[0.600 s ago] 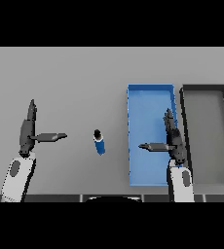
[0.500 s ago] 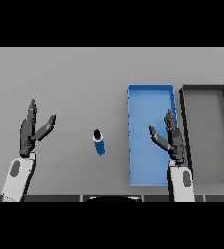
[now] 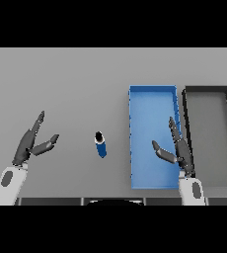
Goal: Pick up the blue pipe and place it into the blue bin.
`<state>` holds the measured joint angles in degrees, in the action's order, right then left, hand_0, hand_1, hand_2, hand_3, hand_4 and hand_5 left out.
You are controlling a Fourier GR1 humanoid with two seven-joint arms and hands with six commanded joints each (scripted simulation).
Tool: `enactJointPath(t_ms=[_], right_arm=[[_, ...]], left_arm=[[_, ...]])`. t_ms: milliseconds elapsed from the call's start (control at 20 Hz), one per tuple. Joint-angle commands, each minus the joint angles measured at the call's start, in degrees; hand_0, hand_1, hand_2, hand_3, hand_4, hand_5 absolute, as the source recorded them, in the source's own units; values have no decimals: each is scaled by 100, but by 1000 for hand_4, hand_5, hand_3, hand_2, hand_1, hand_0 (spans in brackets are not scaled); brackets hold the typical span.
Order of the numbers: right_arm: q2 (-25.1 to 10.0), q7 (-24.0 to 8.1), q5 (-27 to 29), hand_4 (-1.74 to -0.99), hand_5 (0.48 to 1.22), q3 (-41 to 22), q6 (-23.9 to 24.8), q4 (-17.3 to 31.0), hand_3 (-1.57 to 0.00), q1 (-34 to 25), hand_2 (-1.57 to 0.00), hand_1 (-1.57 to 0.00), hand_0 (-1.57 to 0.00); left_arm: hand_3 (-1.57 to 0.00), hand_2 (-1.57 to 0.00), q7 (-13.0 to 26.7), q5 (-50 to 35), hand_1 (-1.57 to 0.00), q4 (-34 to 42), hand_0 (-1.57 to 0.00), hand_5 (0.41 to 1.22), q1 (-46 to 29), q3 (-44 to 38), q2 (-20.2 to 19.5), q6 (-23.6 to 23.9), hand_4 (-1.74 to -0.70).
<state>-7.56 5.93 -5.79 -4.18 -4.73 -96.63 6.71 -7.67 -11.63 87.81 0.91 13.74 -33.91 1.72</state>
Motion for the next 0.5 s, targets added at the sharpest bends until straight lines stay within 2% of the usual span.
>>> enactJointPath(t_ms=[0,150,300,350,450], right_arm=[[-41,-104,-36,-1230,595,1,14,-27,1,-3,1,1,1],[-58,-238,-38,-1218,589,-31,6,-158,1,18,1,1,1],[-94,-288,-52,-1220,589,-14,9,-109,1,-143,1,1,1],[-82,-119,-59,-1225,595,-51,-34,-103,1,-69,1,1,1],[-105,-16,-60,-1225,603,-39,-53,-75,1,-104,1,1,1]], left_arm=[[1,1,-37,-34,1,75,1,587,-54,3,-49,-60,-1007],[1,1,-181,-245,1,131,1,594,-84,42,-114,-428,-1023],[1,1,-28,-161,1,384,1,573,-95,350,-243,-782,-1024],[1,1,-10,-138,1,482,1,565,-125,446,-290,-897,-1031],[1,1,207,-101,1,628,1,532,-118,635,-317,-1052,-1040]])
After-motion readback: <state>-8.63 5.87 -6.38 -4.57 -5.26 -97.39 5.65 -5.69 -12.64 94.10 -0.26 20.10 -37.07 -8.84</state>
